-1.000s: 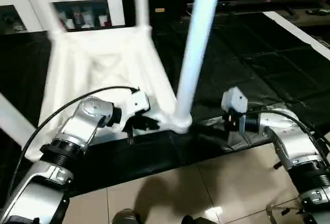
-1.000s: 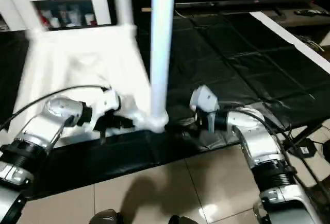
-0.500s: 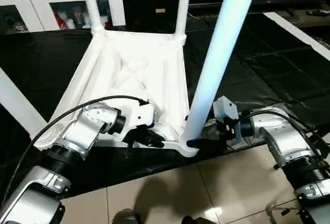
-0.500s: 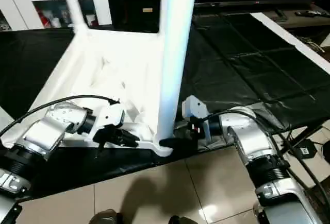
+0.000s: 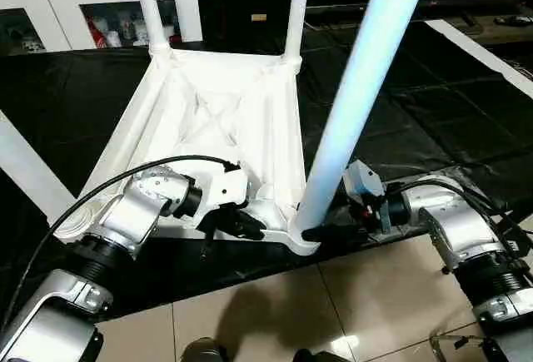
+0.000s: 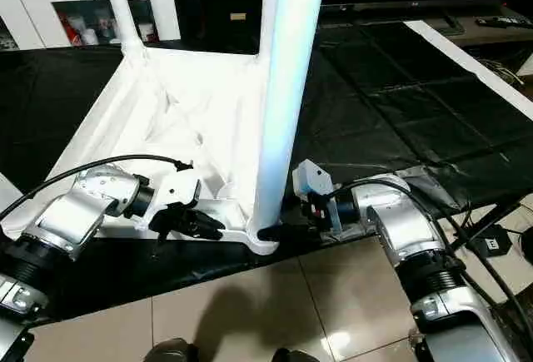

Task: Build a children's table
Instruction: Rotate leg to tighten

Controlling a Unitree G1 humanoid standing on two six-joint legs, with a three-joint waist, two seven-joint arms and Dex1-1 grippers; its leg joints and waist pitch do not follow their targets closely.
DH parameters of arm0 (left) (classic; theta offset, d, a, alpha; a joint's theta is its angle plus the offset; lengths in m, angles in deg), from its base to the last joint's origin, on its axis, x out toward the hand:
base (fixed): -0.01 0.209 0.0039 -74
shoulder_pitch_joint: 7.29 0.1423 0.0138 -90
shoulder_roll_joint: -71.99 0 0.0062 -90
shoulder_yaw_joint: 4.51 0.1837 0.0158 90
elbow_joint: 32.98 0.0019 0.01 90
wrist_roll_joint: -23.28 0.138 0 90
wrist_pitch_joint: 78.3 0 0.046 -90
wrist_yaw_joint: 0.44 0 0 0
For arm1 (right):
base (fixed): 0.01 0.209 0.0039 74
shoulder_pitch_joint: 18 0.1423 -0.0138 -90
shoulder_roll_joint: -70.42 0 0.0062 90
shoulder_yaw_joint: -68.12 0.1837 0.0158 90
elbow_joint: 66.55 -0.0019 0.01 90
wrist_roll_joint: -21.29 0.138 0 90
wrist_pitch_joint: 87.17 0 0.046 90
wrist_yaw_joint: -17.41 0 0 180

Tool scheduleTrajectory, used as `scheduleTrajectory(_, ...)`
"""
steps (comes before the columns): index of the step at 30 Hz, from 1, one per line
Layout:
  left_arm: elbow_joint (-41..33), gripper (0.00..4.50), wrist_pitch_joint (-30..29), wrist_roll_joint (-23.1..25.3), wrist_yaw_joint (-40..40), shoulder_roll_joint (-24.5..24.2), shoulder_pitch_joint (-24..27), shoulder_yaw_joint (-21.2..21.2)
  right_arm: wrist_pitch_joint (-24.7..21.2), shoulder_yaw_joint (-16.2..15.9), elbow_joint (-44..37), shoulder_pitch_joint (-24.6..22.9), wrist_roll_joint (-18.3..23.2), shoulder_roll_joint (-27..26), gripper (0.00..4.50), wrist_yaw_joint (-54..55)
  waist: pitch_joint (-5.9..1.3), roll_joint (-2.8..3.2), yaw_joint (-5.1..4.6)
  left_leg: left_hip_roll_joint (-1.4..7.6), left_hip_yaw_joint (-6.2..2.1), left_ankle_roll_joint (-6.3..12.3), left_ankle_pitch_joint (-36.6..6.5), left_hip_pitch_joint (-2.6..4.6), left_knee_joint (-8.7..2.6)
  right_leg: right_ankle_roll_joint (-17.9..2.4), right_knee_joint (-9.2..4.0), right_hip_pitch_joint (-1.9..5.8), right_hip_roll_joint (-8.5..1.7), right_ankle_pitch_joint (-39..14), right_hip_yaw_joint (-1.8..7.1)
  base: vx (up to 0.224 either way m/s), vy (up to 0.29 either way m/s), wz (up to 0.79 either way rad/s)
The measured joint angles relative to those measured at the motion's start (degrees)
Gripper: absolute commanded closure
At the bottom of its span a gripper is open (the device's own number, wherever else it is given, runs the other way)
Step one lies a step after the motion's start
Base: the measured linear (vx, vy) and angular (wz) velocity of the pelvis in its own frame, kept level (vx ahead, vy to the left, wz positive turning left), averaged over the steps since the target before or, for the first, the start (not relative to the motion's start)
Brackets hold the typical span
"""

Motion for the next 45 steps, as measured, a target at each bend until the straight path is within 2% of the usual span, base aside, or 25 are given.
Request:
scheduleTrajectory(5,0.09,4.50,-1.97,-0.01,1.86,0.71,-0.01,-0.32,-1.83,0.66,0.16,0.01,-0.31,-1.01,2.54,2.10,0.00,0.00,-0.16,0.01,0.00,-0.02,0.02,0.06,0.04,0.00,0.01,0.04,0.00,0.00,0.00,0.000,0.000,0.00)
scheduleTrajectory(8,1.13,4.50,-4.66,0.11,5.75,1.35,-0.21,-2.02,-2.60,1.39,1.83,1.21,-1.38,-3.22,2.55,7.74,0.00,0.00,-0.86,0.04,0.00,-0.03,0.08,0.09,0.15,0.01,0.04,0.06,0.01,0.01,-0.01,0.000,0.000,0.00)
scheduleTrajectory(12,2.59,4.50,-9.62,0.39,13.05,3.34,-1.14,-4.56,-2.65,3.49,6.52,3.81,-3.68,-8.00,2.55,19.70,-0.02,-0.04,-3.10,0.10,0.05,-0.05,0.11,0.09,0.29,0.01,-0.02,0.03,0.01,0.02,-0.06,0.000,0.000,0.00)
scheduleTrajectory(13,2.61,4.50,-12.15,0.47,16.23,4.27,-1.24,-5.90,-3.22,4.25,9.07,5.43,-4.08,-10.29,2.56,24.96,-0.01,-0.05,-4.23,0.14,0.05,-0.06,0.11,0.09,0.33,-0.01,-0.02,0.02,0.01,0.03,-0.08,0.000,0.000,0.00)
scheduleTrajectory(14,2.62,4.50,-13.98,0.53,18.22,4.84,-1.58,-6.74,-3.61,4.89,10.56,6.63,-4.51,-11.84,2.56,28.81,-0.01,-0.06,-4.95,0.20,0.06,-0.06,0.11,0.06,0.35,-0.02,-0.02,-0.03,0.03,0.05,-0.13,0.000,0.000,0.00)
scheduleTrajectory(16,2.62,4.50,-17.08,0.60,22.23,6.21,-2.40,-8.27,-4.14,5.96,13.42,9.05,-5.22,-14.96,2.56,36.46,-0.01,-0.06,-5.86,0.26,0.09,-0.10,0.08,0.03,0.33,-0.06,-0.01,-0.10,0.05,0.07,-0.19,0.000,0.000,0.00)
scheduleTrajectory(17,2.61,4.50,-17.94,0.60,23.67,6.86,-2.63,-8.96,-4.42,6.39,14.29,9.92,-5.45,-16.04,2.56,39.22,-0.01,-0.06,-6.01,0.29,0.09,-0.10,0.08,0.04,0.30,-0.06,-0.01,-0.11,0.08,0.08,-0.20,0.000,0.000,0.00)
scheduleTrajectory(21,2.56,4.50,-19.86,0.87,30.16,9.40,-3.27,-11.26,-4.81,7.56,19.28,14.48,-6.28,-20.75,2.56,51.55,-0.01,-0.06,-5.94,0.36,0.09,-0.14,0.05,-0.11,0.08,-0.19,0.03,-0.37,0.17,0.15,-0.20,0.000,0.000,0.00)
scheduleTrajectory(25,2.56,4.50,-20.97,1.57,35.05,11.33,-3.66,-12.23,-3.23,8.15,23.59,17.48,-8.19,-24.42,2.56,60.99,-0.01,-0.06,-5.08,0.35,0.12,-0.03,0.08,-0.40,-0.08,-0.47,0.13,-0.77,0.17,0.20,-0.18,0.000,0.000,0.00)
scheduleTrajectory(30,2.56,4.50,-21.31,2.01,36.51,12.12,-3.66,-12.20,-2.33,9.18,24.80,17.58,-8.16,-25.51,2.56,63.44,-0.01,-0.06,-4.58,0.33,0.15,0.11,0.01,-0.93,0.14,-0.48,0.37,-1.25,0.10,0.18,-0.13,0.000,0.000,0.00)
scheduleTrajectory(31,2.56,4.50,-21.31,2.05,36.65,12.21,-3.67,-12.18,-2.34,9.69,24.88,17.58,-7.96,-25.63,2.01,63.55,-0.01,-0.06,-4.51,0.33,0.16,0.11,0.01,-0.93,0.22,-0.48,0.48,-1.27,0.08,0.17,-0.12,0.000,0.000,0.00)
scheduleTrajectory(33,2.74,4.50,-21.29,2.17,36.67,12.48,-3.95,-12.02,-2.37,9.95,25.18,17.57,-7.69,-25.49,1.87,63.85,-0.01,-0.06,-4.39,0.34,0.16,0.11,0.02,-0.91,0.32,-0.49,0.60,-1.28,0.07,0.18,-0.11,0.000,0.000,0.00)
scheduleTrajectory(36,3.00,4.50,-20.81,2.16,36.31,13.42,-4.59,-10.91,-2.38,10.63,25.96,17.49,-7.73,-24.49,1.59,64.31,0.00,-0.05,-3.48,0.33,0.16,-0.09,0.02,-0.90,0.39,-0.53,0.66,-1.26,0.07,0.23,-0.07,0.000,0.000,0.00)
scheduleTrajectory(39,4.45,4.50,-19.56,2.22,36.16,13.44,-5.21,-10.04,-1.81,10.66,24.61,16.18,-7.48,-22.86,1.36,62.13,0.00,-0.05,-3.27,0.33,0.15,-0.15,0.01,-0.91,0.48,-0.49,0.66,-1.22,0.07,0.27,-0.05,0.000,0.000,0.00)
scheduleTrajectory(45,6.57,4.50,-16.73,2.35,34.80,12.29,-5.45,-9.65,0.35,10.12,14.71,7.65,-5.97,-16.37,0.90,49.46,0.00,-0.05,-2.90,0.34,0.13,-0.05,0.05,-0.89,0.50,-0.49,0.67,-1.16,0.08,0.30,-0.08,0.000,0.000,0.00)
